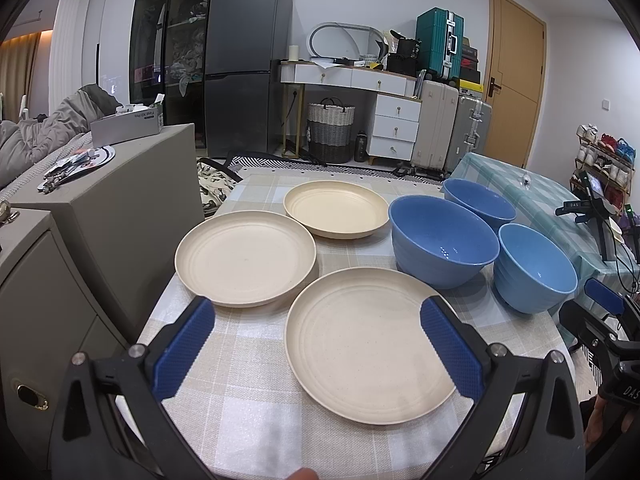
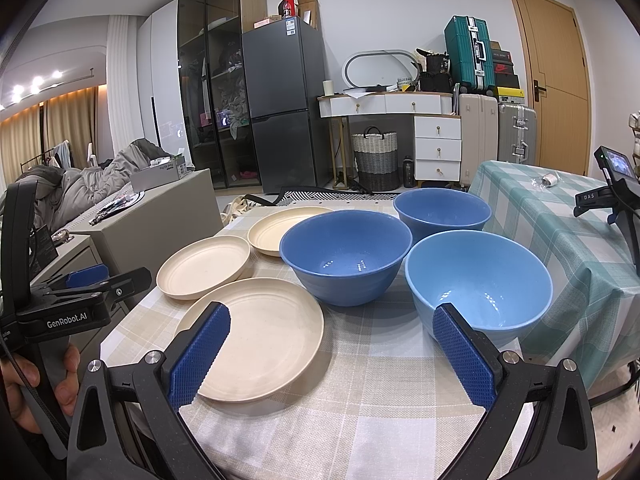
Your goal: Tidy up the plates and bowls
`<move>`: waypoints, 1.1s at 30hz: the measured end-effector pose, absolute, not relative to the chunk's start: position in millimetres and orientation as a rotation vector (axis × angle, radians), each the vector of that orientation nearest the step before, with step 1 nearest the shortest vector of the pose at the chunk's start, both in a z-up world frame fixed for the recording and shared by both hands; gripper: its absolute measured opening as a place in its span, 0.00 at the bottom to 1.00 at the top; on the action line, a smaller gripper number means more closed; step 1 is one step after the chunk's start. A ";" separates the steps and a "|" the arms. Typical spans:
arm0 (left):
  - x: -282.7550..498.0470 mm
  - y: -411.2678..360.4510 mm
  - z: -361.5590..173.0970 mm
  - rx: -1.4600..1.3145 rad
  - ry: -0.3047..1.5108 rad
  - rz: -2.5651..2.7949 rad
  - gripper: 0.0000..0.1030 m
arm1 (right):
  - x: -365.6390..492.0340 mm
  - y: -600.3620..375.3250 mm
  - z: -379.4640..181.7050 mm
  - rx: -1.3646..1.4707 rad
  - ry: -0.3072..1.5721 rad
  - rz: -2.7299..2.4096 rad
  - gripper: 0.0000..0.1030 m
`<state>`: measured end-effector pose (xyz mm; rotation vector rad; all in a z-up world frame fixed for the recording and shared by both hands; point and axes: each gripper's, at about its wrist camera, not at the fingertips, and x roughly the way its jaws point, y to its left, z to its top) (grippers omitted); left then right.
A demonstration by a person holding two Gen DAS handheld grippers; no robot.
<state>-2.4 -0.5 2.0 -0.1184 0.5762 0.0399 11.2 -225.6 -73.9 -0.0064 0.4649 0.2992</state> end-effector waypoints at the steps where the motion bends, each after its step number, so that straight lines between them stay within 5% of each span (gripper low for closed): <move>1: -2.4 -0.8 2.0 -0.118 0.576 0.041 1.00 | 11.2 -225.6 -74.0 -0.007 0.465 0.299 1.00; 33: -4.9 3.0 5.4 -0.122 0.557 0.039 1.00 | 11.3 -226.2 -73.6 -0.005 0.466 0.299 1.00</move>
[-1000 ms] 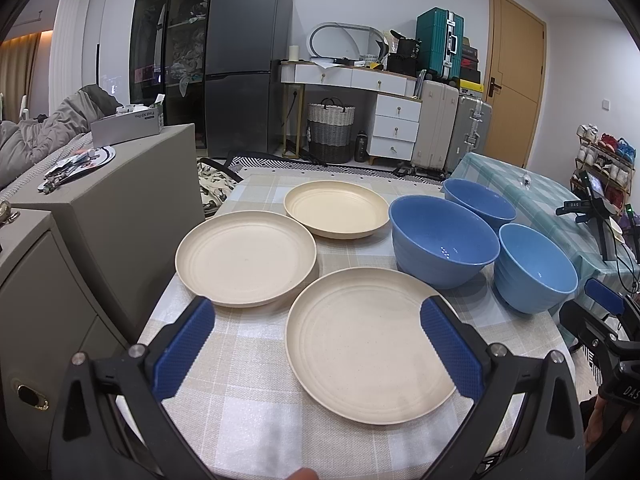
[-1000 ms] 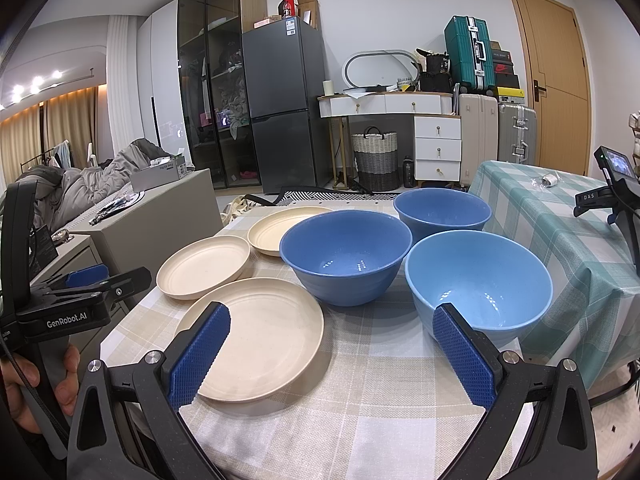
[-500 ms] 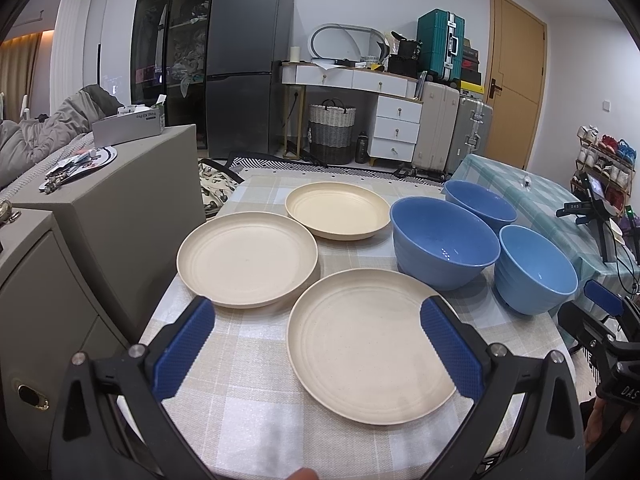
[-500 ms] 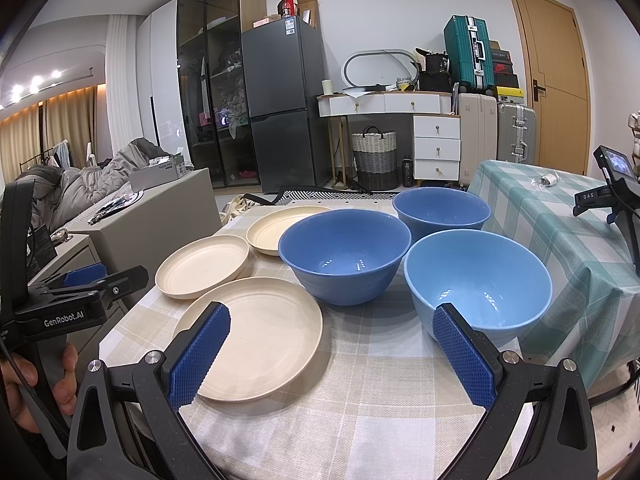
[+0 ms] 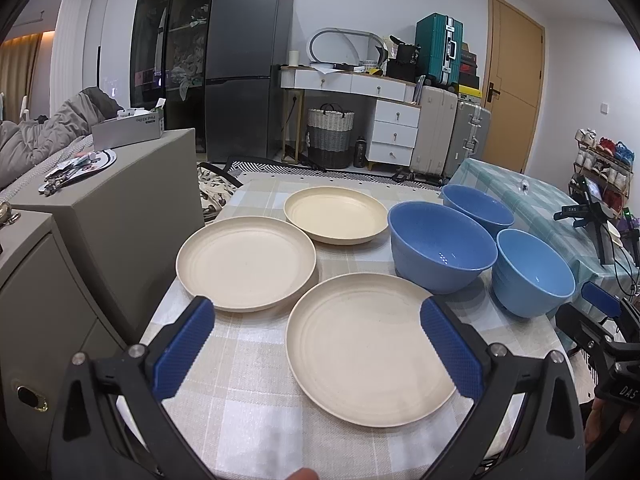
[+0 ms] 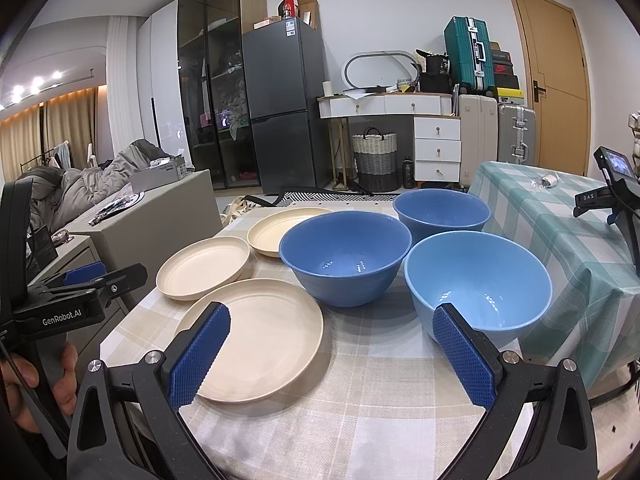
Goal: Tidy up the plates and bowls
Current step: 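Move both grippers toward the rim of the nearest cream plate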
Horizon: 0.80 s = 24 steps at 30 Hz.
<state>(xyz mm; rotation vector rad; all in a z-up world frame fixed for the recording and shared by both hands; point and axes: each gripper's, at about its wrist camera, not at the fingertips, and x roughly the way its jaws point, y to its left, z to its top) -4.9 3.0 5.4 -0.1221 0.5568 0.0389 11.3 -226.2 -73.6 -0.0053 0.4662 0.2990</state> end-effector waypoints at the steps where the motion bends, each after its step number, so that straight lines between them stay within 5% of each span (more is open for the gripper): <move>1: -5.1 3.3 5.6 -0.124 0.558 0.040 1.00 | 11.3 -226.1 -73.7 -0.006 0.465 0.299 1.00; 24: -6.8 42.7 32.1 -0.183 0.544 0.089 1.00 | 33.9 -195.2 -31.4 -0.036 0.507 0.467 1.00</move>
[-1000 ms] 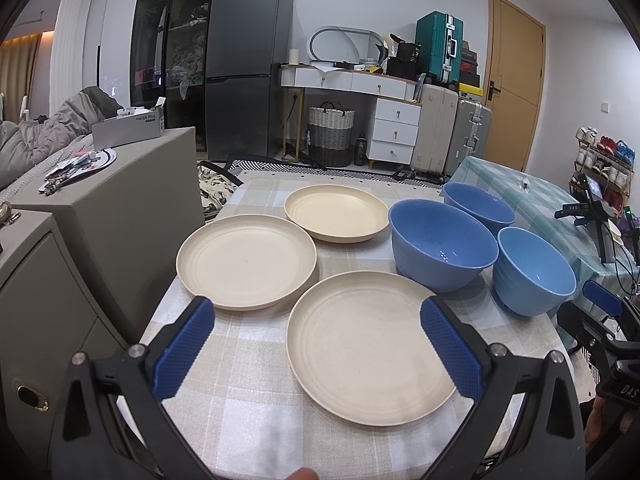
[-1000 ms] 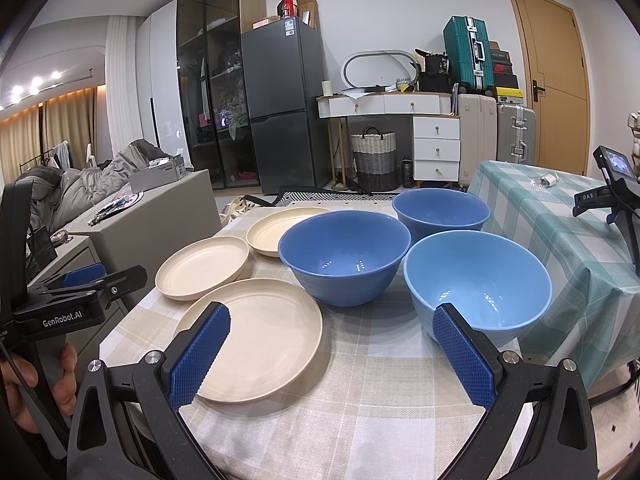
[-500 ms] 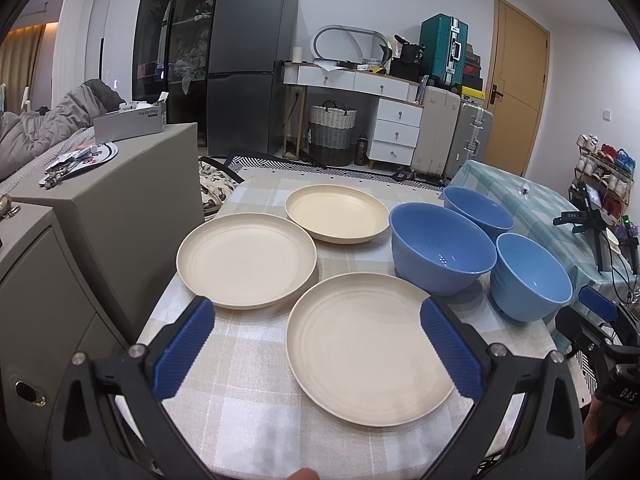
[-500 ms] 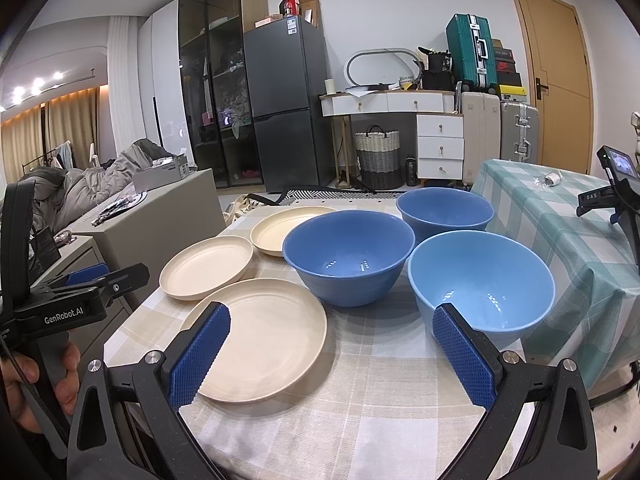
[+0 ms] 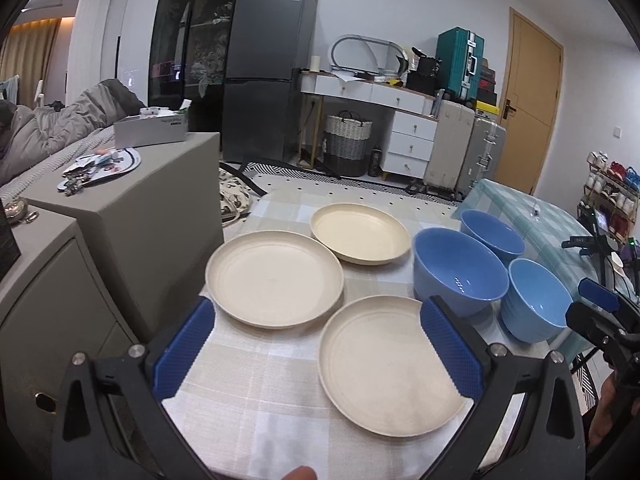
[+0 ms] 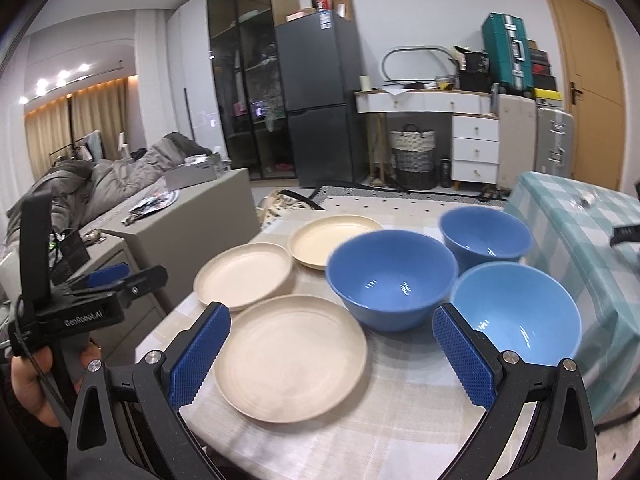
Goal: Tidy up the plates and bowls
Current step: 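Move both grippers toward the rim of the nearest cream plate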
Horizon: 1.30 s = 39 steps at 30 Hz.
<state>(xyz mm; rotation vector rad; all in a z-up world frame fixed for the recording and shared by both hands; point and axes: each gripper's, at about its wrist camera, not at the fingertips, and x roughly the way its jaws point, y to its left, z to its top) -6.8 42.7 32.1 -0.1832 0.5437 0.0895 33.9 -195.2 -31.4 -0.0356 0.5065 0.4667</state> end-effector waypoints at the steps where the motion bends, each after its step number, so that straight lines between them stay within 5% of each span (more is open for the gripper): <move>1: -6.9 46.1 33.8 -0.187 0.543 0.087 1.00 | 36.2 -192.0 -28.9 -0.037 0.510 0.477 1.00; 39: 74.5 157.3 33.1 -0.228 0.662 0.238 1.00 | 145.1 -21.1 1.0 -0.236 0.614 0.649 1.00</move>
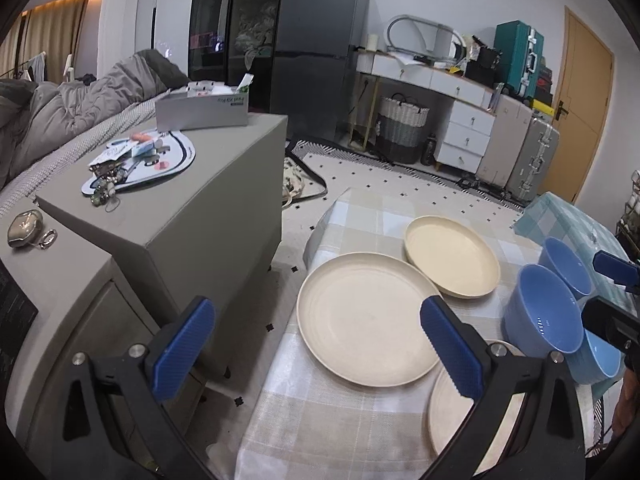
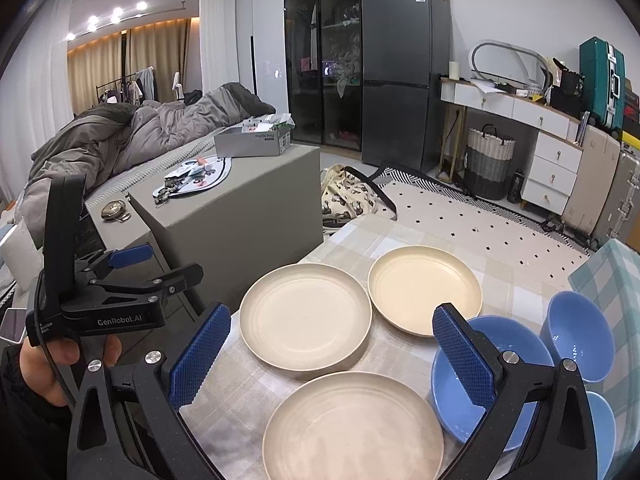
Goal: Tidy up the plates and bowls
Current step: 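Move both grippers toward the rim of the nearest cream plate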
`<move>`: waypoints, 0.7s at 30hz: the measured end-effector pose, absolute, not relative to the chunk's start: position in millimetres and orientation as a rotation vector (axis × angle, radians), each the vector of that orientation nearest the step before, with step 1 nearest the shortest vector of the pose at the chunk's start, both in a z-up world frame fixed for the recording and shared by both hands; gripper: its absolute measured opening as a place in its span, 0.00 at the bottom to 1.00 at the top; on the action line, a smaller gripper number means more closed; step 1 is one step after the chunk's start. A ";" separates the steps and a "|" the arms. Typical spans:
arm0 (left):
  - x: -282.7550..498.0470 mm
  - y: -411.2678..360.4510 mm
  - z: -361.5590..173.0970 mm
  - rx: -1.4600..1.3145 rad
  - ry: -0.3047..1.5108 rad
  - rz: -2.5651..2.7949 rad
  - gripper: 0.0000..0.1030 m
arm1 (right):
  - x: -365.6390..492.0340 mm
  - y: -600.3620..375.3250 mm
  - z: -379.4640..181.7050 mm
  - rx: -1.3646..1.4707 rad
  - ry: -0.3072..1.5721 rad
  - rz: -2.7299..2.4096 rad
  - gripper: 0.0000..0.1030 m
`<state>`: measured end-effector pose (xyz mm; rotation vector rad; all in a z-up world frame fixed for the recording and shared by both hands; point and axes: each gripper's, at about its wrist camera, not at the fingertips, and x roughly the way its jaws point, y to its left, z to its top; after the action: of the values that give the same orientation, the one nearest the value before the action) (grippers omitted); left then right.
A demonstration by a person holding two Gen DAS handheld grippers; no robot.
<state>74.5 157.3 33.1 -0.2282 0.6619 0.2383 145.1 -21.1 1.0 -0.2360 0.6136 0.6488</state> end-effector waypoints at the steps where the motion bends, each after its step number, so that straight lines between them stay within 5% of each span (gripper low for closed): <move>1: 78.5 158.5 31.4 -0.236 0.663 0.226 1.00 | 150.3 -19.2 -2.3 -0.233 0.624 0.647 1.00; 21: 151.8 180.8 -25.0 -0.222 0.801 0.267 1.00 | 251.9 18.8 -79.4 -0.204 0.815 0.571 0.98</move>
<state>151.8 180.8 -25.0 -0.2215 0.8006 0.2667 251.9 18.8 -79.4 -0.2035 0.8147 0.5707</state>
